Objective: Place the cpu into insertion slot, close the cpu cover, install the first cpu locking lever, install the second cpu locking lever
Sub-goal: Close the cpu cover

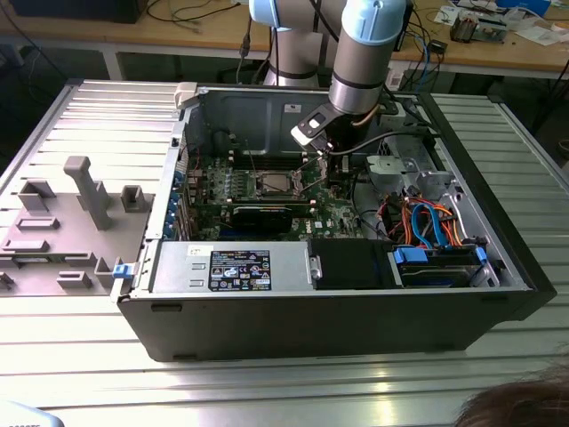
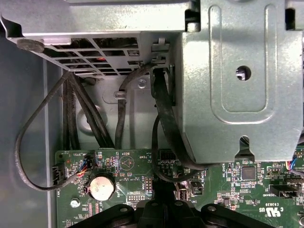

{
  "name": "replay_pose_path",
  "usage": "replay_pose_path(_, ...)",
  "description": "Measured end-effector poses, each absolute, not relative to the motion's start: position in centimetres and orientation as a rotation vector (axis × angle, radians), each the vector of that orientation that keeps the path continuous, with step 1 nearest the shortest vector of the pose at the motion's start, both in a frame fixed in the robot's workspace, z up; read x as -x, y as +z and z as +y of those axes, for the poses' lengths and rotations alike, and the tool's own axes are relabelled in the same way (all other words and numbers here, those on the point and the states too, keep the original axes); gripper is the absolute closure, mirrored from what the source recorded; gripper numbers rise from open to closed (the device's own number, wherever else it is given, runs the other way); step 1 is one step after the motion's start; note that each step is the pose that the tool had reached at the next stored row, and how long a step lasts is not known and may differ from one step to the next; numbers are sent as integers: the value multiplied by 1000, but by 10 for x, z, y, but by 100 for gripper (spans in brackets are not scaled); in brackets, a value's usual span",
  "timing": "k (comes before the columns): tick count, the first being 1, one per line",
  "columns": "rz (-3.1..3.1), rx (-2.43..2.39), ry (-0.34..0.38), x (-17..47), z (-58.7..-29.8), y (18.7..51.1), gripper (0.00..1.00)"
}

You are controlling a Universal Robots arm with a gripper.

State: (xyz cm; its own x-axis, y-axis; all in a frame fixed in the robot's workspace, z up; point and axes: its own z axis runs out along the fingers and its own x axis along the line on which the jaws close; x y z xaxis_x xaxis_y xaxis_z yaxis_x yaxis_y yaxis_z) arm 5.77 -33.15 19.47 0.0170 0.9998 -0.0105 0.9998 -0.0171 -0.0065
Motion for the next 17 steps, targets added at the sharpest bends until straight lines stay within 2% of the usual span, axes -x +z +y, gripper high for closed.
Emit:
replay_pose_path(9,2200,-2238,-16,-58,-331,197,89)
replay_pose_path(17,2198,-2235,-18,-58,-331,219,89)
